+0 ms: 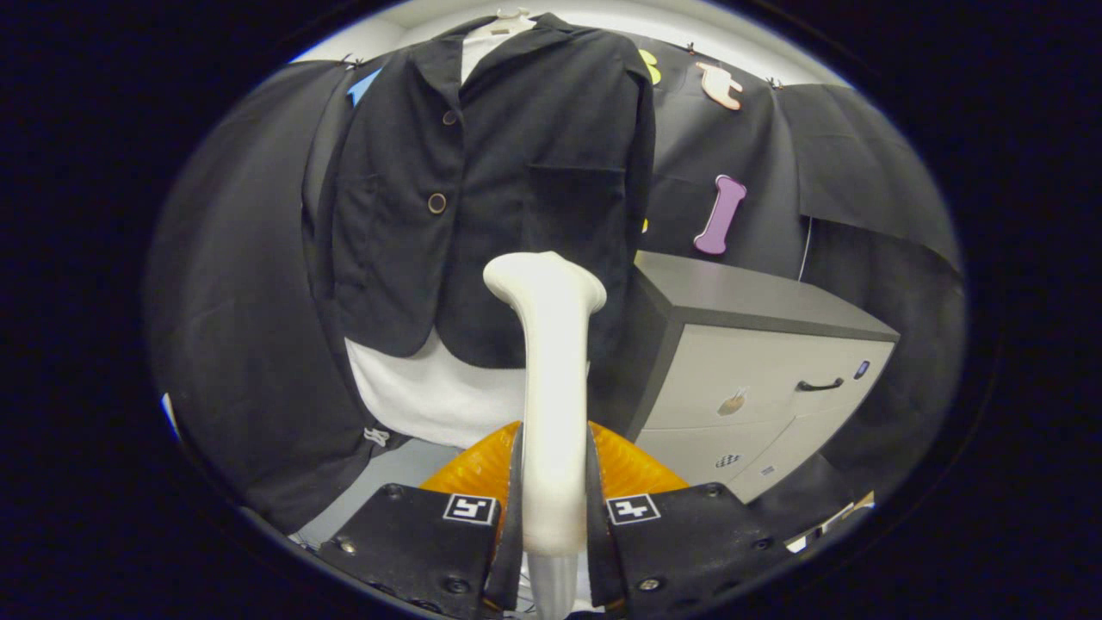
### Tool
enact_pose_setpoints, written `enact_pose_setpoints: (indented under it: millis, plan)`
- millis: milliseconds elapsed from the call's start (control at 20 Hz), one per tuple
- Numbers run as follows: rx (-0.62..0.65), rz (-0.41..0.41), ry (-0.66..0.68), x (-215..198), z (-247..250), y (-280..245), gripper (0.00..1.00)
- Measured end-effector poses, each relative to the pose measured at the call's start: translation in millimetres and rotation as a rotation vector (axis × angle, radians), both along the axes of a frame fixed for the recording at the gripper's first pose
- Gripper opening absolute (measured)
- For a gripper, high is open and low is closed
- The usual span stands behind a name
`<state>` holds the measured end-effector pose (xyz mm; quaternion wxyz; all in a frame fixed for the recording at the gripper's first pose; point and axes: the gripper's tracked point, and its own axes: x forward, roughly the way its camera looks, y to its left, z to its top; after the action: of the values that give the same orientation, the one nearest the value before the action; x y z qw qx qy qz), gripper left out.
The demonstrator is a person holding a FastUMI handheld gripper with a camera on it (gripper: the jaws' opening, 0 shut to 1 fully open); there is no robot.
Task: Iron the clothes twice with a garment steamer, once on the left side and once on the right side.
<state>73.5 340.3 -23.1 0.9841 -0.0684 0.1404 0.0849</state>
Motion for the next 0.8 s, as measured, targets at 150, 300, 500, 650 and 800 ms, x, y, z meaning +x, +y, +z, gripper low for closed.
enact_pose_setpoints:
  millis: [150, 300, 500, 650, 800]
  plan:
    - [-0.013, -0.003, 0.026, -1.0, -21.9, -1.8, 0.33]
    - [-0.016, -0.003, 0.067, -4.1, -42.9, -2.1, 0.33]
    - [-0.009, -0.01, 0.118, -11.5, -61.1, -0.9, 0.33]
    - [0.018, -0.021, 0.125, -21.8, -53.9, 0.1, 0.33]
    - [0.054, -0.02, 0.08, -36.7, -25.8, 4.3, 0.33]
